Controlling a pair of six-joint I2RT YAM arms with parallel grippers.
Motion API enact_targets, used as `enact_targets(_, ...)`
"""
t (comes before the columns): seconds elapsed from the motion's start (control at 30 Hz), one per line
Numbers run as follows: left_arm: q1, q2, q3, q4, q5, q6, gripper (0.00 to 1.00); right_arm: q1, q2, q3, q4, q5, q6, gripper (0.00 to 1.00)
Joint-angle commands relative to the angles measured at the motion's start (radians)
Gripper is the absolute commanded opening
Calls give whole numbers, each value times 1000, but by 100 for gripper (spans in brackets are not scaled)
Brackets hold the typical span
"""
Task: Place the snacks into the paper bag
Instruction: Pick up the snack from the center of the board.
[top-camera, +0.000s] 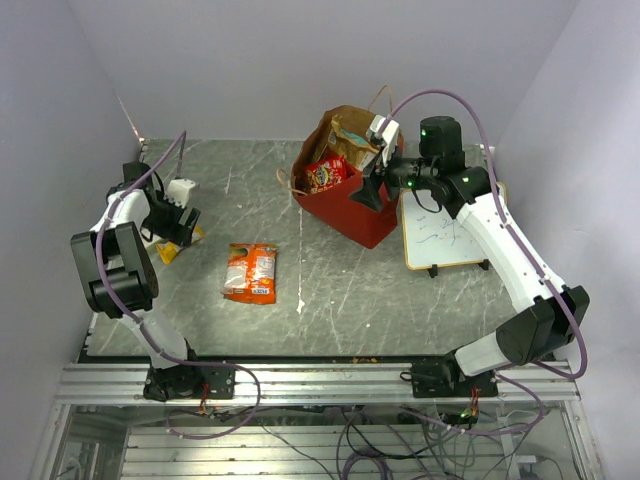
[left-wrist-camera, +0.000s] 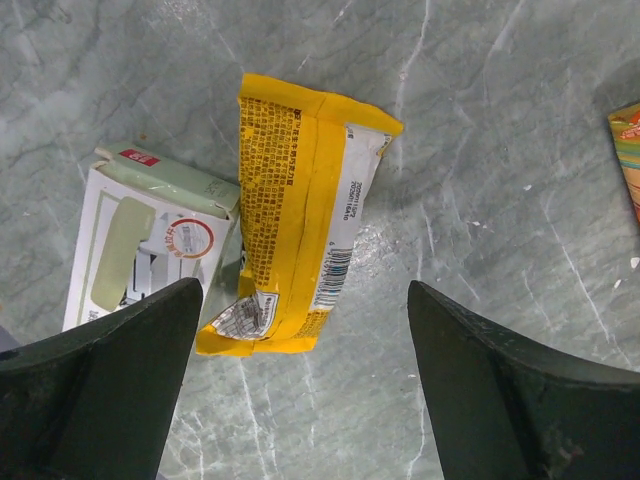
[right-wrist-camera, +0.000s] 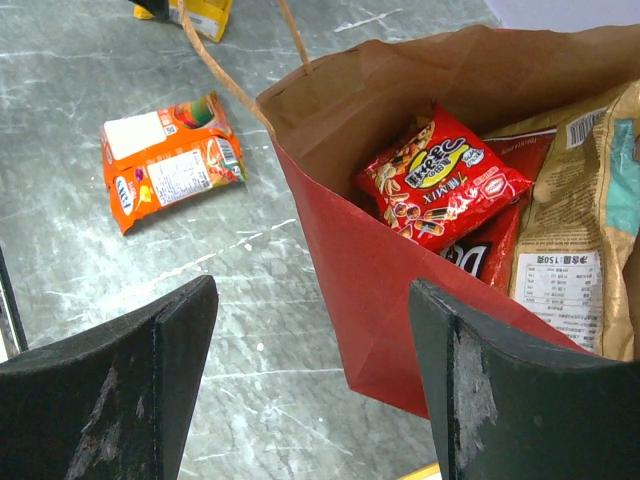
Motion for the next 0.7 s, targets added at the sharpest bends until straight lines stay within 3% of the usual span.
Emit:
enact_targets(0.0, 6, 17, 28, 1, 24, 21, 94, -4, -26, -2, 21, -2, -3, 77)
enact_targets(0.67, 6, 114, 51, -20, 29, 66, 92, -4, 11, 17, 11, 9, -6, 77)
